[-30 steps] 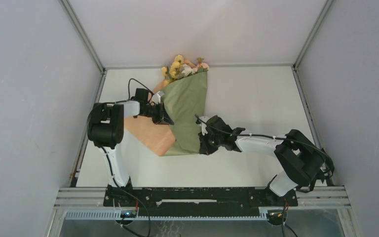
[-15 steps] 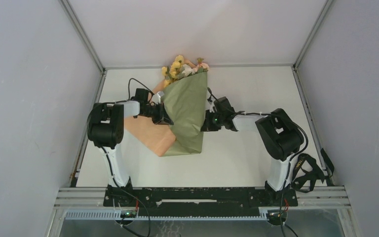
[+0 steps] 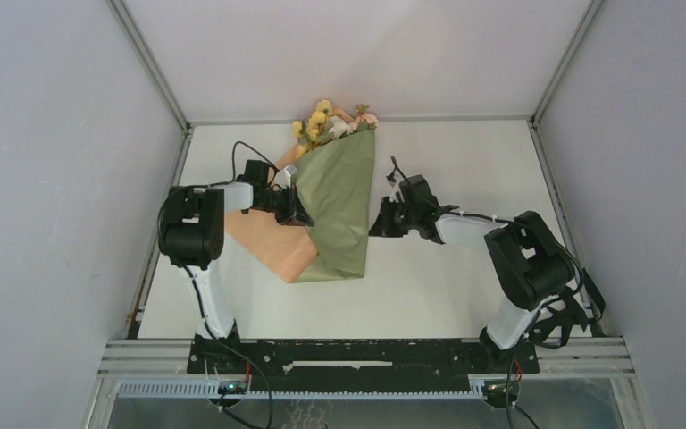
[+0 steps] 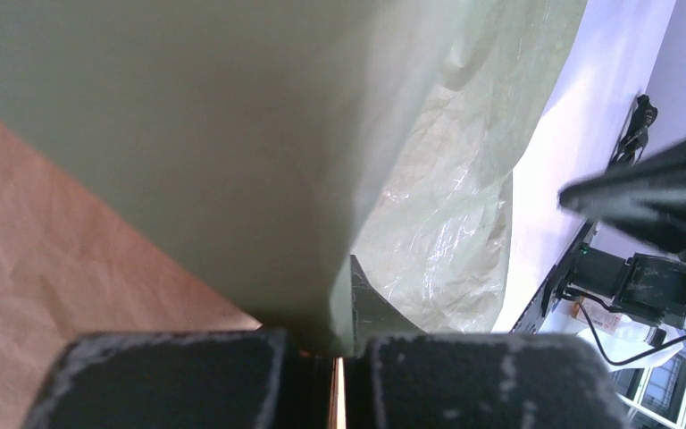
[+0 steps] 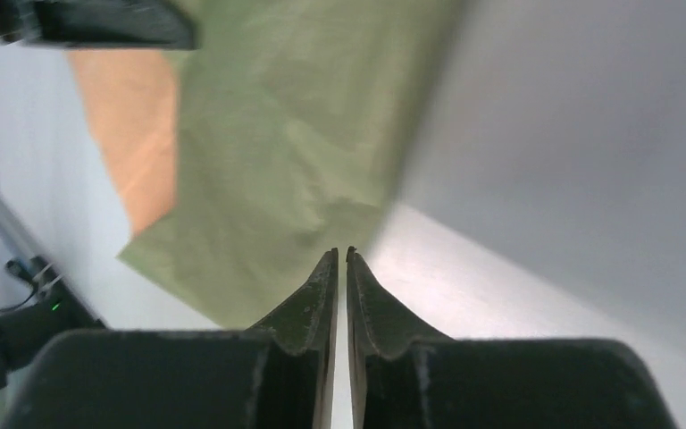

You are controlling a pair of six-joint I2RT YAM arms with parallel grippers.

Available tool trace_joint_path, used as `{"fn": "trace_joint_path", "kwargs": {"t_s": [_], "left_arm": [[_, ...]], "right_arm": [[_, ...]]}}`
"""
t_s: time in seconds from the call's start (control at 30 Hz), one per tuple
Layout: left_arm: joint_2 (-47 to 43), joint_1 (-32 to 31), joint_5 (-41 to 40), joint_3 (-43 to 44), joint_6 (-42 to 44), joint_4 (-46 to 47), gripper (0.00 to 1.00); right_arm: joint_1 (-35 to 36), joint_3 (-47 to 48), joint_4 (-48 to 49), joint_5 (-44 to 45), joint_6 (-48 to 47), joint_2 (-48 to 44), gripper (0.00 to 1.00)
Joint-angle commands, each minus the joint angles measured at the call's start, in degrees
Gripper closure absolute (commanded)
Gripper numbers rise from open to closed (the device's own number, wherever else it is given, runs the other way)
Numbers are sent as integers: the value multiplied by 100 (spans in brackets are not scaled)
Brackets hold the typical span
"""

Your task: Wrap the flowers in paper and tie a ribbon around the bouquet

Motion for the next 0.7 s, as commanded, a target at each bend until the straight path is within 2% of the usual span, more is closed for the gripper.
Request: {"fn": "trace_joint_path", "kwargs": {"t_s": [0.0, 0.2, 0.23, 0.4, 0.43, 0.57, 0.67], "left_arm": [[-145, -18, -76, -107, 176, -64, 100], [-256, -18, -149, -53, 208, -143, 100], [-319, -18, -169, -32, 232, -173, 97], [-790, 45, -359, 214, 545, -811, 54], [-926, 120, -415, 264, 660, -1030, 49], [-1653, 821, -838, 3, 685, -1451, 31], [-1975, 1617, -1349, -540, 293, -1121, 23]], "right_arm": [[739, 638, 623, -883, 188, 308, 87], [1325, 962, 659, -1128, 519, 1275, 90], [1342, 980, 576, -1090, 578, 1370, 91], [1399, 966, 63, -784, 622, 1549, 93], [1410, 966, 18, -751, 635, 1553, 93], [1440, 971, -56, -686, 716, 1580, 93], [1493, 966, -58, -564, 717, 1550, 93]]}}
